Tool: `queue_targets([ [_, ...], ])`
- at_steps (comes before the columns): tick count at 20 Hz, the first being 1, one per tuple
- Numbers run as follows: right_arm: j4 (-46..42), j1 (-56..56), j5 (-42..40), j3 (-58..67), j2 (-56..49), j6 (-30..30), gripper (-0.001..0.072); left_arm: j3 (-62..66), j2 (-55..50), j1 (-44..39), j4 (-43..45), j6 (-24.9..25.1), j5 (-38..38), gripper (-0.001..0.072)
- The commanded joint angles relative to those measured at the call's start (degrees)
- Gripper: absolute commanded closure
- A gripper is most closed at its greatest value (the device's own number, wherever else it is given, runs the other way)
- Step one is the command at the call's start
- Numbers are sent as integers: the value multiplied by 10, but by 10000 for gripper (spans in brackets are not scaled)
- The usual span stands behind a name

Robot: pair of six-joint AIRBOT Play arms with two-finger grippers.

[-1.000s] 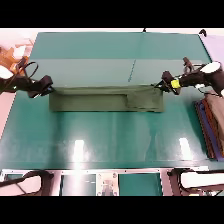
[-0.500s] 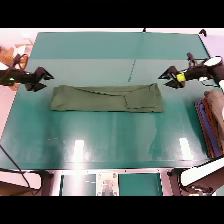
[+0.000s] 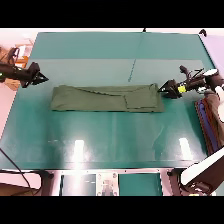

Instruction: Fold the shirts.

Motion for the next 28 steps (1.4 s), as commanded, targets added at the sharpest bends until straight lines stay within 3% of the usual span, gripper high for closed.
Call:
queue_targets([
  [1, 34, 15, 24, 0, -36, -54, 12, 2, 1, -34, -6, 15, -5, 681],
  [6, 32, 7, 19, 10, -42, -56, 12, 2, 1, -78, -5, 19, -3, 681],
  [11, 44, -50, 117, 28, -40, -56, 12, 2, 1, -83, -6, 19, -13, 681],
  [16, 76, -32, 125, 16, -40, -78, 11, 2, 1, -83, -7, 18, -6, 681],
  [22, 71, 25, 28, 14, -41, -69, 11, 2, 1, -83, -7, 18, -6, 681],
  [28, -39, 54, -26, 14, -41, -27, 14, 2, 1, -85, -7, 25, -28, 682],
])
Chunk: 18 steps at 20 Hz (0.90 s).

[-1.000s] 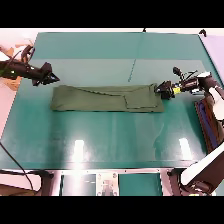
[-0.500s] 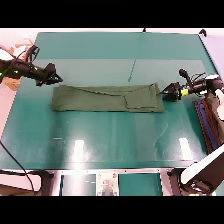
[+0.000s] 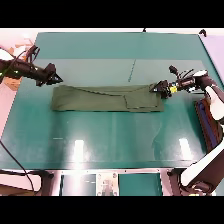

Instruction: Fold the shirts.

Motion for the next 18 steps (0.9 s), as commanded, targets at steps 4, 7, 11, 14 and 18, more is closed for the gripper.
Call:
queue_targets([
  [4, -79, 12, -14, 3, -2, 23, 45, 1, 0, -47, 0, 30, -8, 681],
  [7, -79, 3, 59, 47, 0, 31, 44, 1, 0, -85, 0, 30, -4, 681],
  [11, -69, -4, 68, 98, 5, 49, 43, 1, 0, -123, 0, 40, 9, 681],
  [14, -75, -3, 43, 99, 5, 49, 32, 1, 0, -141, -1, 40, 22, 681],
  [18, -73, -3, 31, 99, 5, 49, 33, 1, 0, -144, -3, 40, 20, 681],
])
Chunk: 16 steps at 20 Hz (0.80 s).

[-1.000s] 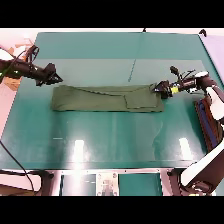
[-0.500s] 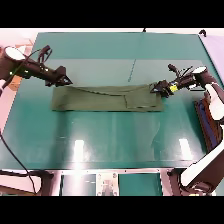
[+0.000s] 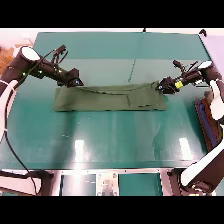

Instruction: Fold the shirts.

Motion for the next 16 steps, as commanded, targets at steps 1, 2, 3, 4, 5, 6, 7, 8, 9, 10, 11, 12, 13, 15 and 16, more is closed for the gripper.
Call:
queue_targets([
  [1, 0, 1, -9, 4, 0, 1, 33, 1, 0, -7, -2, 2, 3, 681],
  [2, -9, 1, -13, 4, 1, 1, 32, 1, 0, -7, -2, 2, 2, 682],
  [3, -10, -2, -13, 4, 1, 2, 33, 1, 0, -7, -2, 2, 2, 682],
  [4, -9, -4, -12, 4, 1, 2, 32, 1, 0, -7, -2, 2, 1, 681],
  [5, -9, -5, -9, 5, 1, 2, 32, 1, 0, -7, -2, 2, 1, 681],
  [6, -9, -5, -5, 7, 1, 2, 32, 1, 0, -7, -2, 2, -1, 681],
  [7, -6, -5, 3, 11, 1, 2, 33, 1, 0, -7, -2, 2, -2, 681],
  [8, -6, -5, 9, 16, 1, 2, 33, 1, 0, -7, -2, 2, -2, 681],
  [9, -7, -6, 11, 21, 1, 2, 33, 1, 0, -7, -2, 2, -2, 681],
  [10, -7, -9, 11, 26, 1, 2, 33, 1, 0, -7, -2, 2, -2, 681],
  [11, -7, -11, 11, 29, 1, 2, 32, 1, 0, -7, -2, 2, -2, 681],
  [12, -8, -14, 10, 29, 1, 2, 31, 1, 0, -7, -2, 2, -2, 681],
  [13, -11, -17, 9, 28, 0, 2, 31, 1, 0, -7, -2, 2, -2, 682],
  [15, -12, -16, 7, 24, -6, 2, 30, 1, 0, -7, -2, 2, -1, 681],
  [16, -11, -14, 7, 21, -10, 2, 29, 1, 0, -7, -2, 1, 0, 681],
])
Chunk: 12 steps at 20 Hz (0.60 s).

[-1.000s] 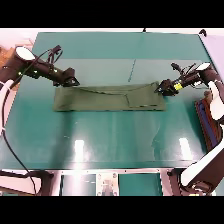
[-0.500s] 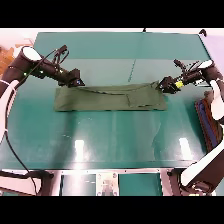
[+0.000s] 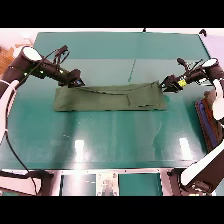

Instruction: Fold the shirts.

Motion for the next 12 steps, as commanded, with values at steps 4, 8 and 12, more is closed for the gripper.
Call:
queue_targets([
  [4, -3, 6, -2, -14, -16, -1, 29, 1, 0, 0, 0, 0, 0, 682],
  [8, -2, 12, -6, -19, -37, 4, 31, 0, 0, 0, 0, 4, 7, 681],
  [12, -2, 31, -16, -29, -59, 4, 377, 0, -1, -10, 1, 5, 7, 682],
])
